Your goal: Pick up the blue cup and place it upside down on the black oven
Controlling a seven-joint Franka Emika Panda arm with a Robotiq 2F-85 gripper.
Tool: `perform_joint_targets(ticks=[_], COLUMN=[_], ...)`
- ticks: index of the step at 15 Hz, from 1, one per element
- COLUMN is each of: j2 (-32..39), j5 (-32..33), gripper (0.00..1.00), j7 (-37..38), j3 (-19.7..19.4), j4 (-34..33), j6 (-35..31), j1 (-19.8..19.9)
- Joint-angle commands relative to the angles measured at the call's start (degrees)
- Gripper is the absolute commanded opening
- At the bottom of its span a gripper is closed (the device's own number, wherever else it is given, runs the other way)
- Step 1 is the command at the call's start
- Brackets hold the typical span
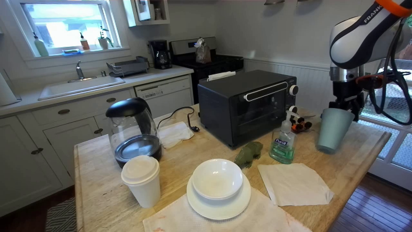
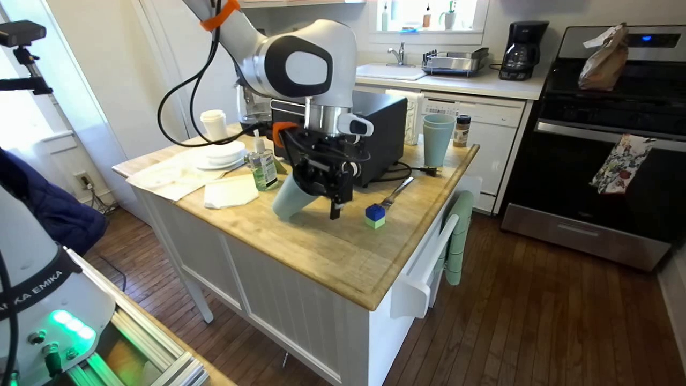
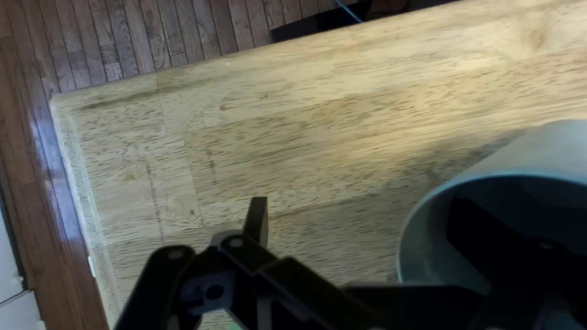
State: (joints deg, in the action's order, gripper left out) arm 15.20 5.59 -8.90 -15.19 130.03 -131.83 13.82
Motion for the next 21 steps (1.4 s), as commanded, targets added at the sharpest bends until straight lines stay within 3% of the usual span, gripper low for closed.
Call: perform_joint_targets(ticks=[1, 5, 8, 17, 21], j2=[1.9, 2.0, 3.0, 2.5, -0.1], j5=[-7.4, -15.7, -17.7, -20.8, -17.9], gripper=[1.0, 1.0, 1.0, 1.0, 1.0], j7=[0.9, -0.4, 1.2, 2.8, 3.8], j3=[2.2, 3.2, 2.9, 3.2, 3.4], j4=[-0.5, -1.3, -1.7, -3.1, -2.7], j6=[0.1, 2.3, 2.2, 1.2, 0.5], j1=[1.6, 2.8, 2.9, 3.1, 1.3])
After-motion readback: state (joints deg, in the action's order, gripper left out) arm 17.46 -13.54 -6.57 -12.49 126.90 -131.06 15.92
